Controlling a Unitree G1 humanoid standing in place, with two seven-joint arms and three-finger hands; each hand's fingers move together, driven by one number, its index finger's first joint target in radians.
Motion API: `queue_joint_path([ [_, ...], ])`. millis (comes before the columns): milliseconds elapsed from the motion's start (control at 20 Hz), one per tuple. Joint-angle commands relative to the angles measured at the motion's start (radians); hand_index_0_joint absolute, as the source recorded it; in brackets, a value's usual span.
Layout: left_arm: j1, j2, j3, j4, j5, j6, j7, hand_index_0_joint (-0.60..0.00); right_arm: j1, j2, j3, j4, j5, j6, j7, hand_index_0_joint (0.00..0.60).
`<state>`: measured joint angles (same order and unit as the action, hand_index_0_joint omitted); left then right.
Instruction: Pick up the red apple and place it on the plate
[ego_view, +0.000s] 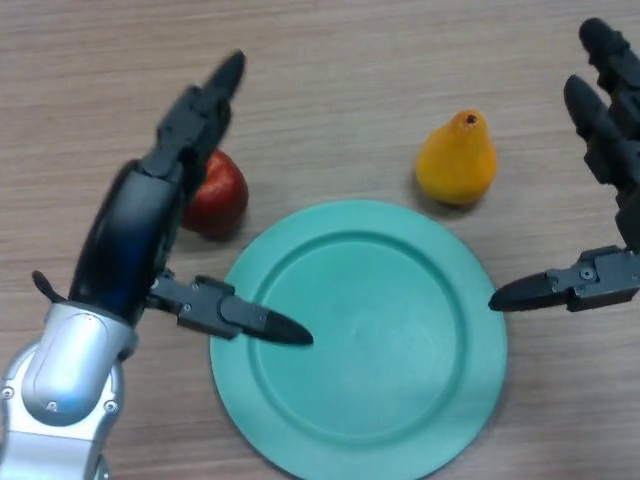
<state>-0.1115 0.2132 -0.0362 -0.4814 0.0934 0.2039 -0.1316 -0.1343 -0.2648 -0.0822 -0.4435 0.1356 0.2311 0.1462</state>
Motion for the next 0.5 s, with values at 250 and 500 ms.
queue_joint_path([
  [250, -0.022, 0.034, 0.119, 0.044, -0.094, -0.235, 0.089, 0.000, 0.006, 0.015, 0.022, -0.004, -0.074, -0.189, -0.009, 0.000],
  [500, 0.046, 0.031, 0.126, 0.097, -0.146, -0.357, 0.043, 0.000, 0.048, 0.033, 0.042, 0.094, -0.094, -0.296, -0.039, 0.000],
])
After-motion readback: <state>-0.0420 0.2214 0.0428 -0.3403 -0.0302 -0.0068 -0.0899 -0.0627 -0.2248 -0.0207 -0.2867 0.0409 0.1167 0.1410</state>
